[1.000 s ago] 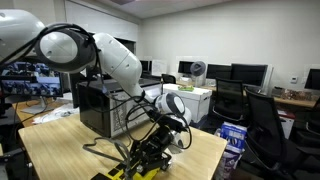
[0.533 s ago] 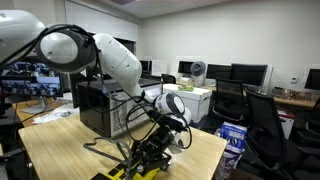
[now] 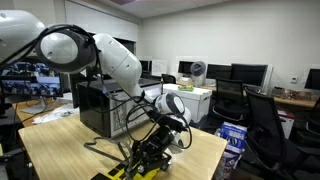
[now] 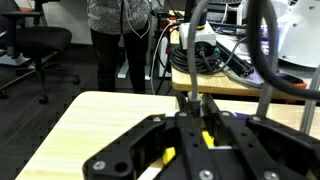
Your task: Connect the grey cable on the first switch on the left side of the black and yellow extension cable.
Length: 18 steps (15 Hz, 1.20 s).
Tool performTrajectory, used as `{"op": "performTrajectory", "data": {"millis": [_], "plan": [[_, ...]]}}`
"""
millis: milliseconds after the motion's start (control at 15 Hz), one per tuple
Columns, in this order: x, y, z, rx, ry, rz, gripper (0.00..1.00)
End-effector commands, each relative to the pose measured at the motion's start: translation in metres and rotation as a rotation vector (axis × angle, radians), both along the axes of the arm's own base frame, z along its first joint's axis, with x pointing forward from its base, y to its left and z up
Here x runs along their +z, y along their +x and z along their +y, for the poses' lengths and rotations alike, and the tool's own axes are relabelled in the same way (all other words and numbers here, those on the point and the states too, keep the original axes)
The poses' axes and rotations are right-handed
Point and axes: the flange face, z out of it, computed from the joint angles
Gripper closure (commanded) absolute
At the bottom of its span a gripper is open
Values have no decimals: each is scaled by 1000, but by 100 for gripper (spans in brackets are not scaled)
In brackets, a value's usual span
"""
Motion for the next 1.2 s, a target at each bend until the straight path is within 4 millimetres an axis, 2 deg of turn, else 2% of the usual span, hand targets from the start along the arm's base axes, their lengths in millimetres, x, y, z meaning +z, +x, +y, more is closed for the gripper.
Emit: {"op": "performTrajectory", "data": {"millis": [0,533,667,733,867,1133], "plan": [[-24,3,-8,32,-10,-100,94],[-33,7,-2,45,-43,-144,94],[-30,5,0,47,-51,-145,94],[-27,6,1,49,-56,-146,56],[-25,10,2,59,-69,-172,49],[-22,11,4,83,-85,-203,19]]}}
